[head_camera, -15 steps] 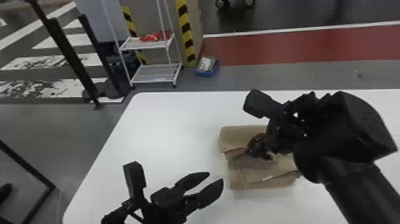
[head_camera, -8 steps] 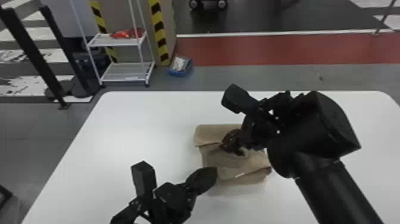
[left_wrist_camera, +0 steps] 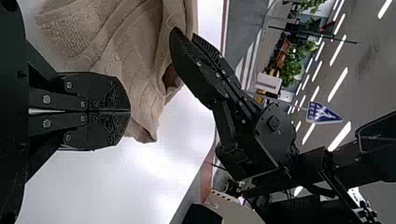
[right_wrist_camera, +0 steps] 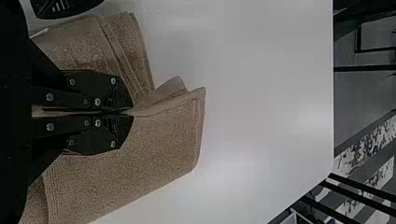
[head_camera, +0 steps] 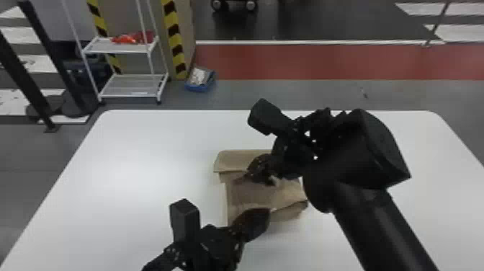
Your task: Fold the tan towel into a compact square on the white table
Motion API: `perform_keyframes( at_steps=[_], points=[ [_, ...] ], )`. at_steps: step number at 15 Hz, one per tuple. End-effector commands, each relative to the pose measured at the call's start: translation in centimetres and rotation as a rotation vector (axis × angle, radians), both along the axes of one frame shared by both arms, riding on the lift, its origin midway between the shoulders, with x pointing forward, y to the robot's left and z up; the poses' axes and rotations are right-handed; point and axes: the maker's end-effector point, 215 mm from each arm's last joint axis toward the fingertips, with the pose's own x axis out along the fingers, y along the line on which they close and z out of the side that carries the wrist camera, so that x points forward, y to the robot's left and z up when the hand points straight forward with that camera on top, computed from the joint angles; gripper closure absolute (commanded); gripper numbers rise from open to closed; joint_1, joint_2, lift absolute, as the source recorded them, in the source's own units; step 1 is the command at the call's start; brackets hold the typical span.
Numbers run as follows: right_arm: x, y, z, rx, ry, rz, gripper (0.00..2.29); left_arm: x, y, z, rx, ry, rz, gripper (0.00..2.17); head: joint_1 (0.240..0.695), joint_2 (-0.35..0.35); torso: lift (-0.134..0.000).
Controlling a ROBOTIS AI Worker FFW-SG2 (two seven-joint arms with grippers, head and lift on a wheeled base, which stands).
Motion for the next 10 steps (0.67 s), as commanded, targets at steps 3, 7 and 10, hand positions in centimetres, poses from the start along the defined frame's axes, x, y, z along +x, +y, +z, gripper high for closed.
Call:
perform_keyframes(
  at_steps=[3, 7, 10],
  points=[
    [-0.8, 0.7, 0.4, 0.018, -0.004, 0.011, 1.09, 1.2, -1.6, -1.2, 0.047, -0.001, -0.020, 1.89, 0.695, 0.016, -0.123],
    [-1.6, 1.2, 0.9, 0.046, -0.007, 0.014, 1.09, 2.4, -0.8, -1.4, 0.078, -0.005, -0.007, 1.89, 0.695, 0.013, -0.123],
    [-1.7, -0.3, 0.6, 0.019, -0.017, 0.015, 1.09, 2.7, 0.0, -2.3, 0.103, 0.022, 0.002, 1.89, 0.695, 0.027, -0.123]
  ],
)
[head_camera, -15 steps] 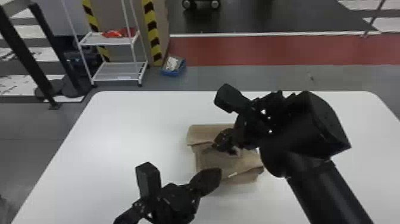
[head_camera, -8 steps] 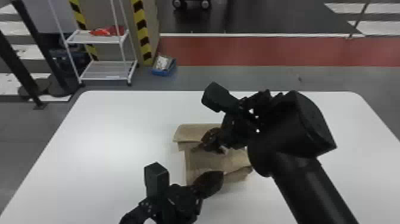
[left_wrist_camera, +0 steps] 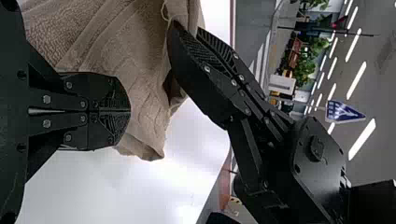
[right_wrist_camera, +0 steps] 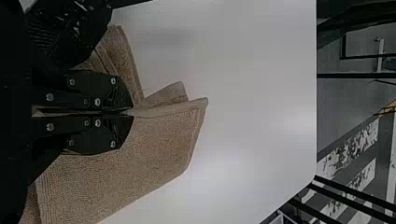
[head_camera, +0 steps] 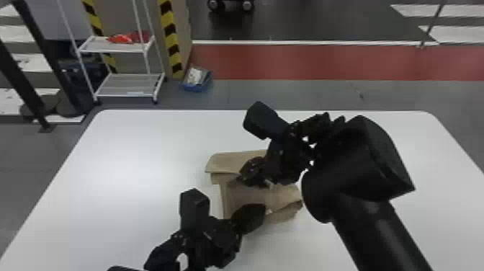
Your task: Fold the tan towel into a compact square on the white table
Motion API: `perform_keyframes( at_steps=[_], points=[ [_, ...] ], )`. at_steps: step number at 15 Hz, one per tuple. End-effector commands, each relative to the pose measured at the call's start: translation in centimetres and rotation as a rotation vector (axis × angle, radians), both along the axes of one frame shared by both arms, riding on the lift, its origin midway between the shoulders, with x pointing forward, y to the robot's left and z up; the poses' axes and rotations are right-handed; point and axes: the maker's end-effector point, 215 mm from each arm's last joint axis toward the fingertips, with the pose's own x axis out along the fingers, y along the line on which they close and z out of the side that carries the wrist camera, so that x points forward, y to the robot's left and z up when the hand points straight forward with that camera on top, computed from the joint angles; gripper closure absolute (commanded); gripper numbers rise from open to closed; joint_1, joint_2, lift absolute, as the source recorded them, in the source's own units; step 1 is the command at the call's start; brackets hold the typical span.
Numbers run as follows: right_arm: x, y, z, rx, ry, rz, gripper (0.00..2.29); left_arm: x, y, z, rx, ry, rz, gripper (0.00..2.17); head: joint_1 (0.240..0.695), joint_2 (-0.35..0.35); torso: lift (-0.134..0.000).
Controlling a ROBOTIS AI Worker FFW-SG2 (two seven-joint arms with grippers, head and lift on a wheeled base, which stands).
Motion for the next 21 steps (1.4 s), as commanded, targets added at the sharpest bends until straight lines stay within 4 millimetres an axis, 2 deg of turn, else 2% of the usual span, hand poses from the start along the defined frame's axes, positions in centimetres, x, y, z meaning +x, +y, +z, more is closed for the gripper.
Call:
perform_keyframes(
  at_steps=[1, 4, 7, 9, 13, 16, 17, 18, 21],
  points=[
    [0.1, -2.0, -0.7, -0.037, -0.004, -0.005, 1.09, 0.2, 0.2, -0.2, 0.007, 0.011, 0.007, 1.89, 0.695, 0.027, -0.123],
    [0.2, -5.6, -2.3, -0.106, 0.003, -0.022, 1.09, 0.3, 0.8, -1.0, 0.021, 0.022, 0.009, 1.89, 0.695, 0.007, -0.123],
    [0.0, -7.4, -2.2, -0.130, -0.012, -0.023, 1.09, 1.1, 1.3, -1.0, 0.026, 0.020, 0.018, 1.89, 0.695, -0.028, -0.123],
    [-0.4, -7.9, -1.5, -0.120, -0.026, -0.017, 1.09, 1.4, 1.2, -0.7, 0.021, 0.016, 0.021, 1.89, 0.695, -0.039, -0.123],
    [-0.4, -8.6, -0.4, -0.104, -0.042, -0.012, 1.09, 1.7, 1.3, -1.5, 0.031, 0.033, 0.028, 1.89, 0.695, -0.057, -0.123],
    [-0.6, -9.3, -0.5, -0.113, -0.040, -0.008, 1.09, 2.0, 1.1, -1.7, 0.034, 0.037, 0.029, 1.89, 0.695, -0.062, -0.123],
    [-0.8, -9.3, -0.5, -0.112, -0.042, -0.002, 1.09, 2.2, 1.0, -1.7, 0.036, 0.038, 0.030, 1.89, 0.695, -0.066, -0.123],
    [-0.9, -9.6, -0.5, -0.114, -0.041, -0.003, 1.09, 1.8, 1.0, -2.8, 0.047, 0.075, 0.027, 1.89, 0.695, -0.069, -0.123],
    [-1.4, -9.0, -0.1, -0.098, -0.046, 0.012, 1.09, 2.0, 1.0, -2.9, 0.056, 0.083, 0.029, 1.89, 0.695, -0.074, -0.123]
  ],
)
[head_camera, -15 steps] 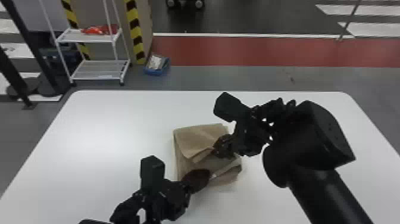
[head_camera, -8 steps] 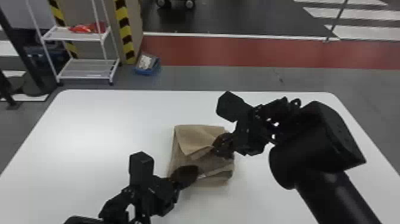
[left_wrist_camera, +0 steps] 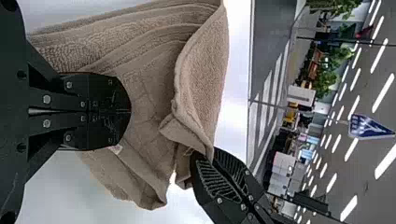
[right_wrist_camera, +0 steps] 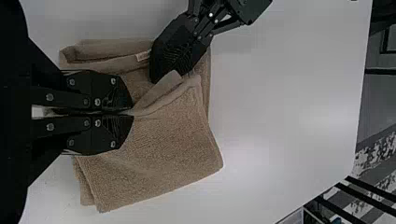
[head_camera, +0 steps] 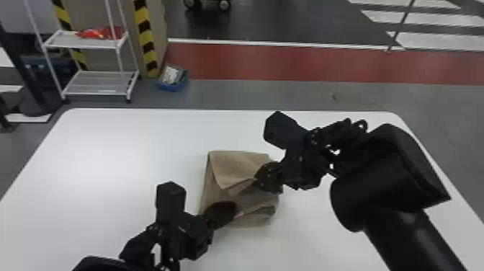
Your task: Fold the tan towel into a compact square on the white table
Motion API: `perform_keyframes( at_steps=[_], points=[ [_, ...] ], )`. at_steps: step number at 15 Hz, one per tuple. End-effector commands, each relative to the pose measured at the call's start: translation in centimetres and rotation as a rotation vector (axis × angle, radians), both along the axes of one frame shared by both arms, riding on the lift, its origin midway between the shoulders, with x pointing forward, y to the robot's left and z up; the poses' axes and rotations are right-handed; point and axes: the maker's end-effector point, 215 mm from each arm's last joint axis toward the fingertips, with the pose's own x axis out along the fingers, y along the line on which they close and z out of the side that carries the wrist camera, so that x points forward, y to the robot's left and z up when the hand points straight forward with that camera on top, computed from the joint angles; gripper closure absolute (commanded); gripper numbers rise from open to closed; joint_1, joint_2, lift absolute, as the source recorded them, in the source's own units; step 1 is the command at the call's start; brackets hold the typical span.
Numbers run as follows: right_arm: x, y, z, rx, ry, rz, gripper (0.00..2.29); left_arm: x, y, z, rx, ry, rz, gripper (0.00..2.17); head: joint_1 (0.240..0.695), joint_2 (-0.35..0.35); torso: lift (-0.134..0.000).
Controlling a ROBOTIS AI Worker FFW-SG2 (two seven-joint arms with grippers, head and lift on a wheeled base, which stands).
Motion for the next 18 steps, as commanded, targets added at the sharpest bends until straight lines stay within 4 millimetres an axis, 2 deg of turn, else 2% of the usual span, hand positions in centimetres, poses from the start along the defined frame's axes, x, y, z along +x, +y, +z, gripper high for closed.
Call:
perform_keyframes(
  at_steps=[1, 3, 10, 12, 18],
  points=[
    [-0.3, 0.5, 0.4, 0.012, -0.001, 0.014, 1.09, 0.1, -0.1, -0.1, 0.002, 0.007, 0.000, 1.89, 0.695, -0.073, -0.123],
    [-0.4, 0.8, 0.7, 0.024, 0.000, 0.014, 1.09, -0.1, -0.1, -0.5, 0.011, 0.021, -0.002, 1.89, 0.695, -0.069, -0.123],
    [-2.8, 2.1, -1.7, -0.005, 0.048, 0.043, 1.09, 0.3, -0.4, -0.1, 0.009, 0.014, -0.008, 1.89, 0.695, -0.056, -0.123],
    [-3.0, 2.2, -1.8, -0.010, 0.049, 0.047, 1.09, 0.2, -0.4, -0.3, 0.010, 0.018, -0.008, 1.89, 0.695, -0.054, -0.123],
    [-2.9, 2.2, -1.1, -0.003, 0.040, 0.040, 1.09, 0.6, -0.1, -0.7, 0.011, 0.023, -0.003, 1.89, 0.695, -0.049, -0.123]
  ],
)
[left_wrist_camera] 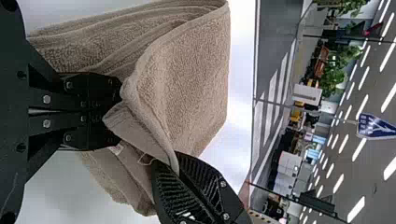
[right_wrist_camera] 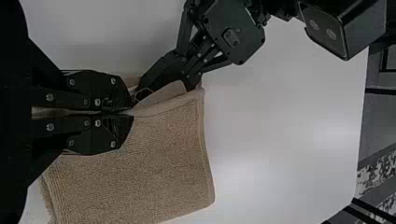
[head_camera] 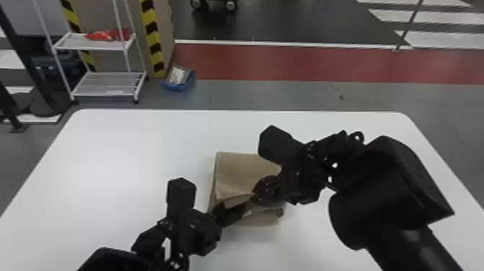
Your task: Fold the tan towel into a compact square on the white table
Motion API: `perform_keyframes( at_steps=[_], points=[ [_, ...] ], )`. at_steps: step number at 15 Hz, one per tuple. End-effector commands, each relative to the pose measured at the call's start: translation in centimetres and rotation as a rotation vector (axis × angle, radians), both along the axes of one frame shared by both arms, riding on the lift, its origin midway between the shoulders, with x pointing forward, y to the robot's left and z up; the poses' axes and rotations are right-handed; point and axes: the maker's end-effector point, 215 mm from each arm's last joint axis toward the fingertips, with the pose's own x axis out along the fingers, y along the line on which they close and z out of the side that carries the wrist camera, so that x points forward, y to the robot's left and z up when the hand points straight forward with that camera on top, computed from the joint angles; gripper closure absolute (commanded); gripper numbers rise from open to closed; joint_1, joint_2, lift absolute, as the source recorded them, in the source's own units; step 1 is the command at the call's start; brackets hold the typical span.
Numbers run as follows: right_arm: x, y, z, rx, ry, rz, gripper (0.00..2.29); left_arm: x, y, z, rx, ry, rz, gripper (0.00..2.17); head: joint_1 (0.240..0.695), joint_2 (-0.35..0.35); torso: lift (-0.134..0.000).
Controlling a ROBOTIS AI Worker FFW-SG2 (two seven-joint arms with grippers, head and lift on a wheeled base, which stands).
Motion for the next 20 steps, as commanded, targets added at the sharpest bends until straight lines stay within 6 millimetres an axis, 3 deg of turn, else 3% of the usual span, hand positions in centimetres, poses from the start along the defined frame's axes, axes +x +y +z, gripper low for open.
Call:
perform_keyframes(
  at_steps=[1, 7, 11, 15, 20],
  points=[
    [-0.3, 0.0, 0.3, 0.006, 0.000, 0.001, 1.12, 0.2, 0.0, -0.1, -0.001, 0.001, 0.002, 1.89, 0.695, -0.048, -0.123],
    [-1.2, -1.1, -0.1, -0.013, -0.001, 0.003, 1.12, 0.5, 0.0, 0.2, -0.003, -0.003, 0.004, 1.89, 0.695, -0.053, -0.123],
    [-2.3, -0.9, 0.1, -0.002, -0.005, 0.010, 1.12, 0.4, 0.0, -0.1, -0.001, 0.003, 0.002, 1.89, 0.695, -0.060, -0.123],
    [-3.3, -1.0, -1.0, -0.007, 0.015, 0.010, 1.12, 0.2, -0.1, -0.1, -0.001, 0.003, 0.001, 1.89, 0.695, -0.061, -0.123],
    [-4.1, -0.9, -0.4, 0.015, 0.013, -0.002, 1.10, 0.1, 0.1, -0.2, 0.001, 0.004, 0.002, 1.89, 0.695, -0.060, -0.123]
  ],
)
